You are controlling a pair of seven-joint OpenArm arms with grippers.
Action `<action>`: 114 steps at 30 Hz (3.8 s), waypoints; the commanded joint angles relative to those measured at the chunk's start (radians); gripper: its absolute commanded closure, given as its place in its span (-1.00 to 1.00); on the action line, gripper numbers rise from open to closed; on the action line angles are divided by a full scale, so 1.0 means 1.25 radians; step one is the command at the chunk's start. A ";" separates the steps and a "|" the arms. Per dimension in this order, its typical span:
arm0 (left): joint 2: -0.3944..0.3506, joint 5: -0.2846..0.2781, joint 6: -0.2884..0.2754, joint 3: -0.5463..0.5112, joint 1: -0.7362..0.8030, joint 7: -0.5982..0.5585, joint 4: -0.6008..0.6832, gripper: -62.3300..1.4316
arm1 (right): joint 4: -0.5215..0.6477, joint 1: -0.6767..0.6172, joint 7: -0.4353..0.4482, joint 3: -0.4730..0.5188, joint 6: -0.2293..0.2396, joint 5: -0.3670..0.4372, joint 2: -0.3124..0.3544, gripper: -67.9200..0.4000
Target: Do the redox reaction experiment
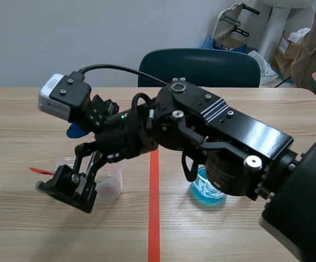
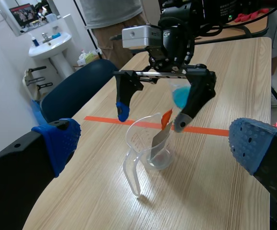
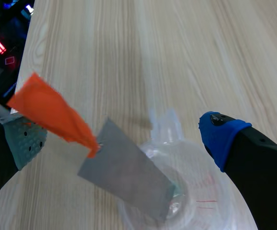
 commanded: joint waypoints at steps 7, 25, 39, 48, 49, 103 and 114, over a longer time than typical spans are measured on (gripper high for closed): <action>0.005 -0.010 -0.002 -0.006 -0.004 -0.040 0.009 -1.00 | 0.009 0.021 0.015 -0.002 0.009 0.006 -0.002 -1.00; 0.005 -0.010 -0.002 -0.006 -0.004 -0.040 0.009 -1.00 | 0.009 0.021 0.021 -0.002 0.009 0.006 -0.002 -1.00; 0.005 -0.010 -0.002 -0.006 -0.004 -0.040 0.009 -1.00 | 0.009 0.021 0.020 -0.001 0.009 0.006 -0.002 -1.00; 0.005 -0.010 -0.002 -0.006 -0.004 -0.040 0.009 -1.00 | 0.009 0.021 0.020 -0.001 0.009 0.006 -0.002 -1.00; 0.005 -0.010 -0.002 -0.006 -0.004 -0.040 0.009 -1.00 | 0.009 0.021 0.020 -0.001 0.009 0.006 -0.002 -1.00; 0.004 -0.010 -0.002 -0.006 -0.004 -0.035 0.009 -1.00 | 0.010 0.021 0.034 -0.001 0.009 0.006 -0.002 -1.00; 0.044 -0.011 -0.045 -0.016 -0.096 0.084 0.009 -1.00 | 0.191 0.007 0.180 0.002 -0.092 0.019 0.110 -1.00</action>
